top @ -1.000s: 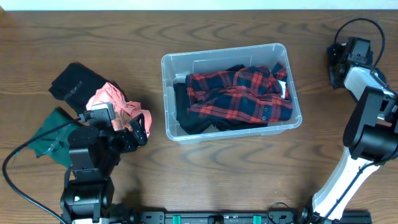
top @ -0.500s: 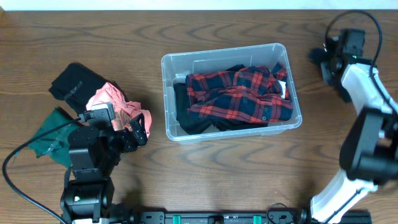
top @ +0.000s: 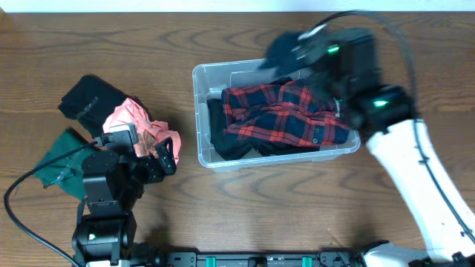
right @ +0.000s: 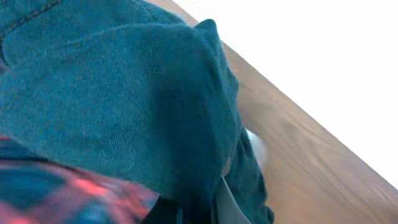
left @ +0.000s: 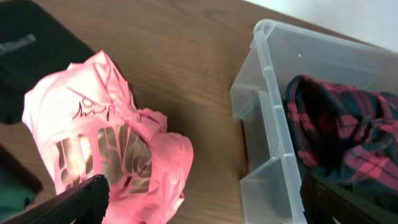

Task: Pack container
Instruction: 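Drop the black sock into the container with the right gripper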

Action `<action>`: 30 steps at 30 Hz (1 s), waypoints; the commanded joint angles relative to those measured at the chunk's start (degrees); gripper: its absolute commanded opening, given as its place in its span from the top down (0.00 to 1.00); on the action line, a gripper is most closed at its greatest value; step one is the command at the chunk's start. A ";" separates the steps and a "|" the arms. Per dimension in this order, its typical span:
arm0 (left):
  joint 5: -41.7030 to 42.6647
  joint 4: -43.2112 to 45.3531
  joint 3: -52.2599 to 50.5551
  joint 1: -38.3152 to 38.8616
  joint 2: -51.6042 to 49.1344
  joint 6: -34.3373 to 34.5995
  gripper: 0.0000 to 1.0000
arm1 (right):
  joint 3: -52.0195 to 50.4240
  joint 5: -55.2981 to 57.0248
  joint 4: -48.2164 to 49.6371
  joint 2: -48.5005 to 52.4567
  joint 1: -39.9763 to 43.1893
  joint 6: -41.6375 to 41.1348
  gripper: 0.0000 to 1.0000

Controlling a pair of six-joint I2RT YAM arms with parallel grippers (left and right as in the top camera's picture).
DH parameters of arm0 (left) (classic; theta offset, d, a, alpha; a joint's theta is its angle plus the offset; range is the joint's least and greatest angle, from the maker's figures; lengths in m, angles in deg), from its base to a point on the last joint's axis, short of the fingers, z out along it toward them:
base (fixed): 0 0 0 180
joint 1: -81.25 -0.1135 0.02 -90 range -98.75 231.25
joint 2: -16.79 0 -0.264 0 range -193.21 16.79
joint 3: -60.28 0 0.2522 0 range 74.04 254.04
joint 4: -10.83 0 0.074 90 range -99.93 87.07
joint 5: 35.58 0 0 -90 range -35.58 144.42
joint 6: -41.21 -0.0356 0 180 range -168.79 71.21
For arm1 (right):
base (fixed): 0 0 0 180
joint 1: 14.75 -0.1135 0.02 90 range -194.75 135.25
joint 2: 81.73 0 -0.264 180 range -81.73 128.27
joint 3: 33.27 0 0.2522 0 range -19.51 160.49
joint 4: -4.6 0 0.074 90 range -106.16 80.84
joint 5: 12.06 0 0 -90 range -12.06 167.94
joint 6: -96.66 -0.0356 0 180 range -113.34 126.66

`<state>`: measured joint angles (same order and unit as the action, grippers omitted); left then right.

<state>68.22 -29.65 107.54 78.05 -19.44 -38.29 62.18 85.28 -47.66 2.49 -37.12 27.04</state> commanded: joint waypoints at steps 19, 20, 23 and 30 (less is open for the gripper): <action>0.52 -0.48 1.44 0.17 0.00 -0.13 0.02 | 0.42 1.88 6.60 23.26 -20.74 -3.63 0.61; 0.52 -0.48 1.44 0.17 0.00 -0.13 0.02 | 0.92 4.57 6.58 22.34 -21.07 -3.63 0.52; 0.48 -0.46 1.44 0.17 0.00 -0.15 0.02 | 2.71 10.75 6.67 17.73 -21.46 -3.61 0.47; 0.50 -0.48 1.44 0.17 0.00 -0.13 0.02 | 3.82 4.11 9.49 7.93 -18.38 -5.86 0.46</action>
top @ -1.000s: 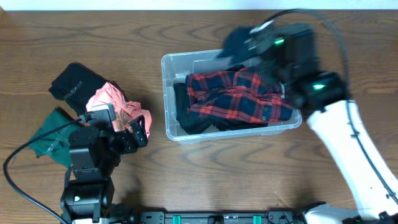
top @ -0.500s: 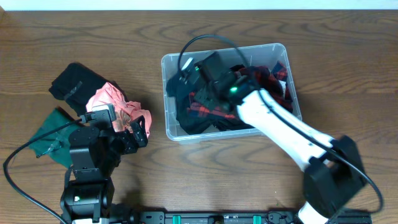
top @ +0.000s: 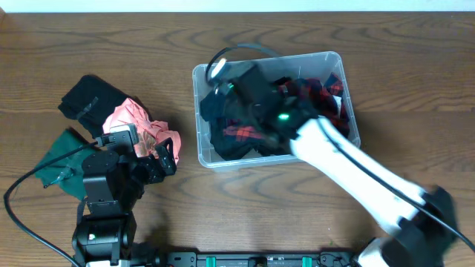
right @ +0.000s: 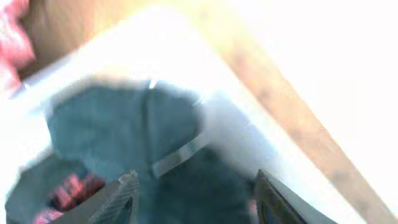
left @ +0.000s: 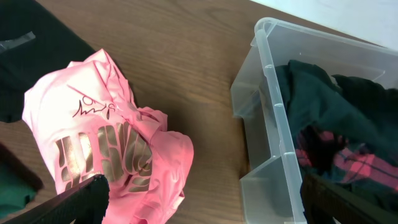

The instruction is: Pack container

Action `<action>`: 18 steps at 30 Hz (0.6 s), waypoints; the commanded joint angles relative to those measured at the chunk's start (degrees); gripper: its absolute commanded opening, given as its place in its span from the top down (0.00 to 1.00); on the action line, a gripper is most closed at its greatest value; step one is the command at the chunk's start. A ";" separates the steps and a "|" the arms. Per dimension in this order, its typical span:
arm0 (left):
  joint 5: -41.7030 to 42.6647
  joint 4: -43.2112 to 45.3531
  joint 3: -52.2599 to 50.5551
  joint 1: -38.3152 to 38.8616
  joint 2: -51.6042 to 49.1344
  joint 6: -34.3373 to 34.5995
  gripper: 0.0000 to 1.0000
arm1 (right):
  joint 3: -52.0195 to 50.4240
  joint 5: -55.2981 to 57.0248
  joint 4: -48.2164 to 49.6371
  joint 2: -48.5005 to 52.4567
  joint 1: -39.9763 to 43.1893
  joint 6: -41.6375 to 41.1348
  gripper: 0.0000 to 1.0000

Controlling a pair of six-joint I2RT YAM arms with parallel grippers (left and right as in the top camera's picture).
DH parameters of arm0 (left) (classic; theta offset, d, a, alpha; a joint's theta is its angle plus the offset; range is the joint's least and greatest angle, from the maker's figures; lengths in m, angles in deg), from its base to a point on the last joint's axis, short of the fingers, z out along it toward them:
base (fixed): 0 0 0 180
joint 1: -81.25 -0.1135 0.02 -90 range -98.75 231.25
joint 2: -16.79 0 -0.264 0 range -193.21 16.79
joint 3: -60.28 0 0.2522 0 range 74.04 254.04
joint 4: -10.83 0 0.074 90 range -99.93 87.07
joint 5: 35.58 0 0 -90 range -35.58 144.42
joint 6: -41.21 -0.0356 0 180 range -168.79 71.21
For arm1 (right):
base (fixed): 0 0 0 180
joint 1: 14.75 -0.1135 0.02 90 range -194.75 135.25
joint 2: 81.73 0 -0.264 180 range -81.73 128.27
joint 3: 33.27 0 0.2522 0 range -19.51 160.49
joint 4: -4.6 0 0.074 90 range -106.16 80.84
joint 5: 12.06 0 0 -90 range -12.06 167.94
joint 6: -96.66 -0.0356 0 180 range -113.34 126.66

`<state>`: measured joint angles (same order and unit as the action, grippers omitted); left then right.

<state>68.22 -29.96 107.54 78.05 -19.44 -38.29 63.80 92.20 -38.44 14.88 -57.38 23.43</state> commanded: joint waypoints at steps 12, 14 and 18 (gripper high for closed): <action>0.50 -0.22 1.44 0.17 0.00 -0.13 0.02 | 1.27 -18.23 -6.86 13.92 5.44 -15.04 0.58; 0.50 -0.37 1.46 0.17 0.00 -0.13 0.02 | 1.27 -18.82 -7.17 17.84 5.44 -15.04 0.58; 0.52 -1.07 1.46 0.17 0.00 -0.13 0.02 | 1.27 -18.53 -7.65 22.05 5.97 -15.04 0.59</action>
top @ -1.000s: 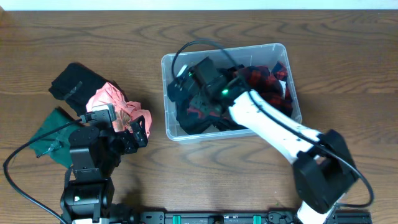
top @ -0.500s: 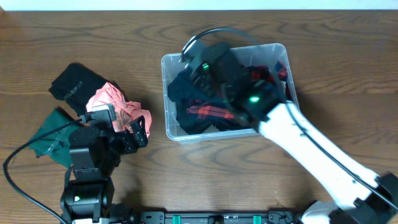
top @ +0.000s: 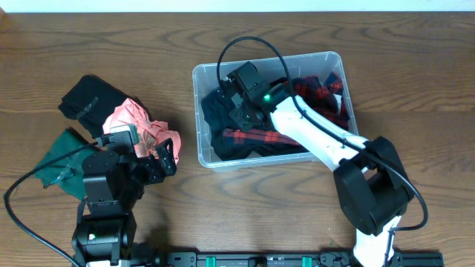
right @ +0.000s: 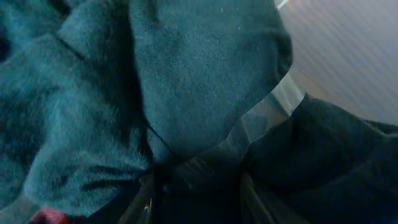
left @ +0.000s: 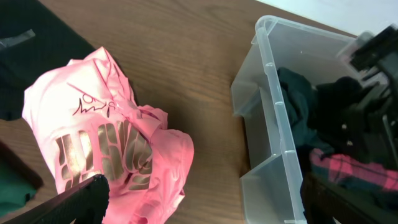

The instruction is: Pack container

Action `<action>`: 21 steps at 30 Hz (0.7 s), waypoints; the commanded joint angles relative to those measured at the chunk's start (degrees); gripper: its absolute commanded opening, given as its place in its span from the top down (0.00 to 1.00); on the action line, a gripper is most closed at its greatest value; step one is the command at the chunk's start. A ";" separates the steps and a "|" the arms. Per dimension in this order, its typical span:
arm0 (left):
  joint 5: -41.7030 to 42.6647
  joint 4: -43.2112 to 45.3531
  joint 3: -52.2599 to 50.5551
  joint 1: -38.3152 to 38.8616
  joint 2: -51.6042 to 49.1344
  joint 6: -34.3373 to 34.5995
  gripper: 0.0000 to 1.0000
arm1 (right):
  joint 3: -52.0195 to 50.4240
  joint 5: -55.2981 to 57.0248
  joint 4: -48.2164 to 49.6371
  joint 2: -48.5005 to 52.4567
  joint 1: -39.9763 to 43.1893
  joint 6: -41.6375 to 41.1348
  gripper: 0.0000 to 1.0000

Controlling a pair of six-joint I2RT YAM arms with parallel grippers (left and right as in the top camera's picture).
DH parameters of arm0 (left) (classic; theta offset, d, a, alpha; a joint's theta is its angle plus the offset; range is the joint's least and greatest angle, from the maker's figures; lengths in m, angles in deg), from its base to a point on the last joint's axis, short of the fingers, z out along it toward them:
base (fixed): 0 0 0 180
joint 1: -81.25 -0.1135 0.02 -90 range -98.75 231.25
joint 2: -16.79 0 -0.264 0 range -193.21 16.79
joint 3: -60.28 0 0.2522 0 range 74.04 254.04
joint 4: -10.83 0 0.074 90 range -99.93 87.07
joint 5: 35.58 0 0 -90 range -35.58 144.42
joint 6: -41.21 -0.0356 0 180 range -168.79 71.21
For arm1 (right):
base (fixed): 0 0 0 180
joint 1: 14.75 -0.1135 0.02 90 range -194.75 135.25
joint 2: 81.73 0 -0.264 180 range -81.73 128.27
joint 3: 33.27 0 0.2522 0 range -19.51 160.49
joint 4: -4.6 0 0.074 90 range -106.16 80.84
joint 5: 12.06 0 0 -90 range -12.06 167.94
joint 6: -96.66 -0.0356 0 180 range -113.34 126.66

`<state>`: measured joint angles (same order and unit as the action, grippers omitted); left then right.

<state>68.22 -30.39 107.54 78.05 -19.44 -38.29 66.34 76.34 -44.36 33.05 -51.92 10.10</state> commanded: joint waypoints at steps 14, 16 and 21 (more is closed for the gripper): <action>-6.45 -13.31 14.12 -5.60 -7.15 0.83 0.02 | -0.98 0.33 -3.08 -17.49 8.98 -0.11 0.47; -6.32 -15.91 15.63 -8.46 -11.58 1.05 0.02 | -0.98 0.35 -4.13 -20.90 10.01 0.42 0.46; -1.86 -16.72 16.04 -15.45 -26.45 0.90 0.02 | -0.98 1.49 -8.96 -26.49 11.87 0.48 0.44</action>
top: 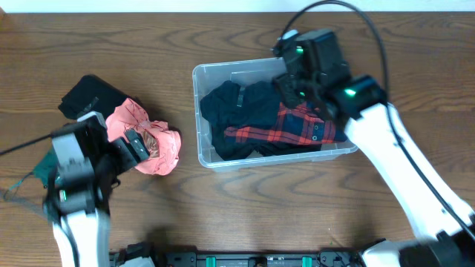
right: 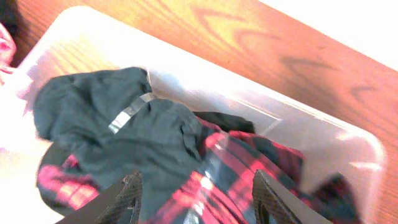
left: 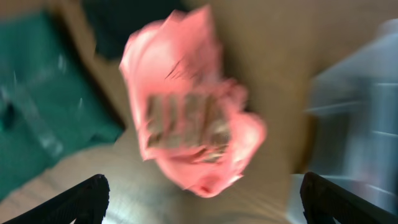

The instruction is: Pack container

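A clear plastic container (top: 197,111) stands mid-table. Inside it a dark teal garment (top: 237,100) lies at the left, spread over a red plaid shirt (top: 300,126). My right gripper (right: 196,183) hangs open above the bin's back right, with nothing between its fingers; the same dark garment (right: 118,124) and plaid shirt (right: 249,168) lie below it. On the table left of the bin sits a crumpled pink shirt (top: 152,141). My left gripper (left: 204,190) is open just short of the pink shirt (left: 193,124), in a blurred view.
A black garment (top: 85,96) lies behind the pink shirt at the far left. A green cloth (left: 37,93) lies to its left near the table's front. The bin's walls stand up round the packed clothes.
My right gripper was down in the bin against the dark garment; now it is raised, open, over the bin's back right. The left arm has moved, and its view is now blurred.
My right gripper first held the dark garment above the bin's back edge. Then it was open over the bin's left with the garment inside, then pressed into it. Now it hangs clear. The left arm was still until this moment.
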Action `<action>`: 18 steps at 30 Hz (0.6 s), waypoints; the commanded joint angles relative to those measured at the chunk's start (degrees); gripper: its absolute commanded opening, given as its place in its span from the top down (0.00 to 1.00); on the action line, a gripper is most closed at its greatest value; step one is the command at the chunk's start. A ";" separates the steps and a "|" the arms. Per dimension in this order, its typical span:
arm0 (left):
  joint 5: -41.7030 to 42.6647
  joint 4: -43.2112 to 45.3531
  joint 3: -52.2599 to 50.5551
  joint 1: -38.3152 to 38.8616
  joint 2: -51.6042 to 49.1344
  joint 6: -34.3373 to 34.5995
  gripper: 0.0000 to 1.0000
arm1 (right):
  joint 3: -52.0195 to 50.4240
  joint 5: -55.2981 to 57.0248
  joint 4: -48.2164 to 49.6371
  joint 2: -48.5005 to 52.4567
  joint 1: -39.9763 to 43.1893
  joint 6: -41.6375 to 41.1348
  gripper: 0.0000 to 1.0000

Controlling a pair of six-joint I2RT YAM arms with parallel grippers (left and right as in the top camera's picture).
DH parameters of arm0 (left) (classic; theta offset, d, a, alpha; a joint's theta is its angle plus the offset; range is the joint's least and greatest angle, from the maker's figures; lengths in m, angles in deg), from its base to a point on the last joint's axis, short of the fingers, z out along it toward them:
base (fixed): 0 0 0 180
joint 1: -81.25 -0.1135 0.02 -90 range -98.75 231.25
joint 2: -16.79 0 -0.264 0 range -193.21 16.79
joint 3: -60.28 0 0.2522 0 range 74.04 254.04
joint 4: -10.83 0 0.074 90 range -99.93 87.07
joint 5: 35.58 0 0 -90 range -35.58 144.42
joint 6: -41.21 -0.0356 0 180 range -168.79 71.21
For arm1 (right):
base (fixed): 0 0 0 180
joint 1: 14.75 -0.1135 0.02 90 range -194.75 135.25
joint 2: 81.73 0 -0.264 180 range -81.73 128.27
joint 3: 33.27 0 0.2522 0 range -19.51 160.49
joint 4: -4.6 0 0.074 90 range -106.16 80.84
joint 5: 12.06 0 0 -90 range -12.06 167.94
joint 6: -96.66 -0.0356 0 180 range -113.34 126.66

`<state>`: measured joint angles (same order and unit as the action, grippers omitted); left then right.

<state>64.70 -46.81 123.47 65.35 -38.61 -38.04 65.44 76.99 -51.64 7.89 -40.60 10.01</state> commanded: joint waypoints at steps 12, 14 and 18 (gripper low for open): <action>4.13 9.97 0.11 -3.96 -36.22 -0.31 0.02 | -0.11 3.34 -8.81 -2.29 1.62 0.52 0.45; 4.09 11.21 0.11 -4.02 -38.45 -0.31 0.02 | -0.11 3.34 -8.81 -2.29 1.62 0.52 0.45; 4.22 13.14 0.11 -4.07 -41.40 -0.09 0.02 | -0.11 4.17 -9.25 -2.29 1.68 0.52 0.45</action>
<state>69.93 -34.28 123.47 61.51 -77.54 -38.26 65.40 79.92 -60.62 5.38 -39.40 10.06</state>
